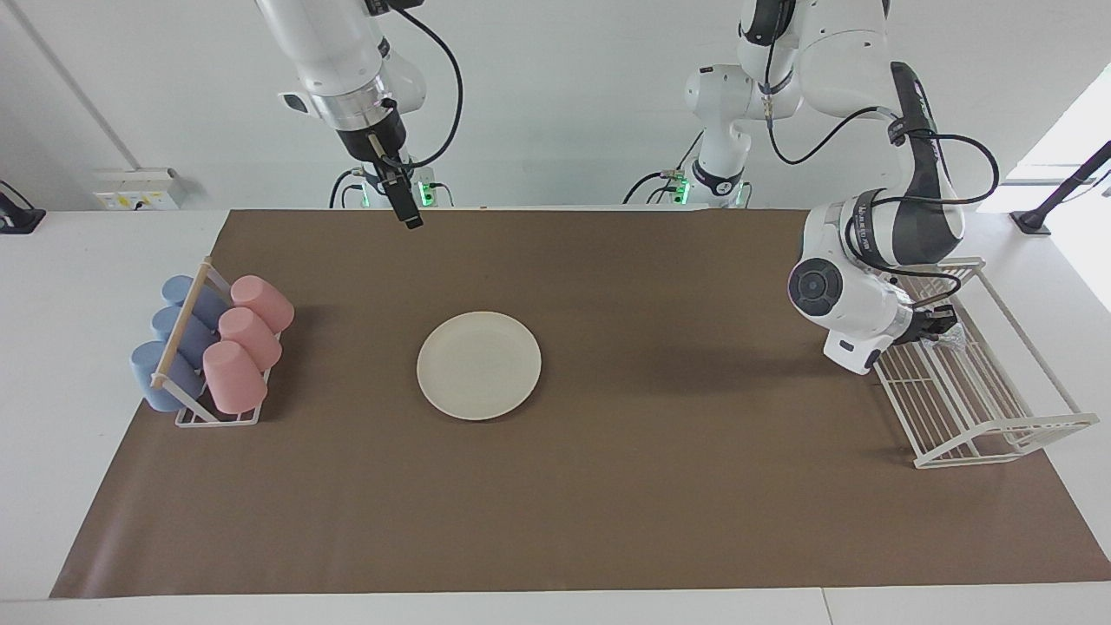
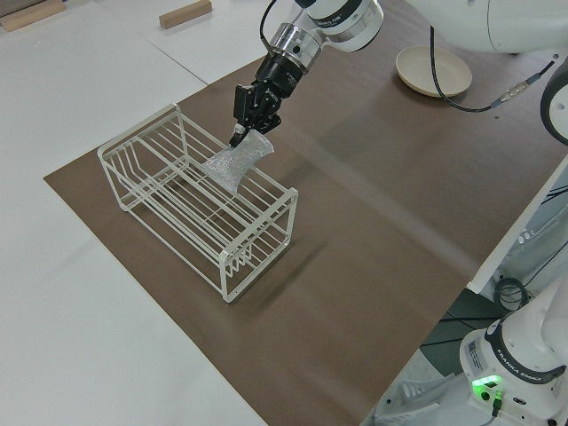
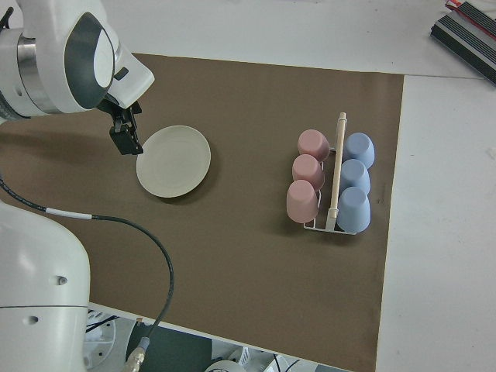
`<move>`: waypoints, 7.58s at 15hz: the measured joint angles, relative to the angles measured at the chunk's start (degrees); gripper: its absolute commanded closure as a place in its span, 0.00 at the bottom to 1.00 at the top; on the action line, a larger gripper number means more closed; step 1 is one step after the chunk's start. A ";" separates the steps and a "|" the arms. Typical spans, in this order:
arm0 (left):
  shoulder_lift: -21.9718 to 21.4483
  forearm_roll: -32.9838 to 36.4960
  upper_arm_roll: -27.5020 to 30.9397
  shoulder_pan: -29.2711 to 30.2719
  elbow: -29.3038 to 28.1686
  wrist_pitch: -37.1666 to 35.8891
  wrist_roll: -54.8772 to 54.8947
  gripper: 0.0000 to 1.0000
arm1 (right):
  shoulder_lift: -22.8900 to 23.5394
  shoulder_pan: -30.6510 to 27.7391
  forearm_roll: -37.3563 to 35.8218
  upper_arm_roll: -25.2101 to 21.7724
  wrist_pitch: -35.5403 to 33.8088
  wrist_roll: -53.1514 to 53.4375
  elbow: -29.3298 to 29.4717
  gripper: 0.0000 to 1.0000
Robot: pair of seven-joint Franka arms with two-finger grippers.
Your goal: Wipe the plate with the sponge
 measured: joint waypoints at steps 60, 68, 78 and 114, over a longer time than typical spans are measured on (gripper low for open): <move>-44.41 -143.47 1.66 -8.71 -44.99 7.06 39.92 1.00 | -4.40 24.35 5.33 1.43 20.39 32.13 -11.06 0.00; -44.41 -143.52 1.66 -8.39 -45.00 5.93 39.92 1.00 | -4.48 24.36 7.88 1.43 23.33 32.15 -11.26 0.00; -44.41 -143.54 1.75 -7.99 -45.01 5.09 39.92 1.00 | -4.53 24.38 10.05 1.43 27.81 32.22 -13.31 1.00; -44.17 -107.37 1.83 -2.21 -42.41 1.21 28.08 0.00 | 17.60 6.56 10.04 0.55 61.06 -18.96 -32.03 1.00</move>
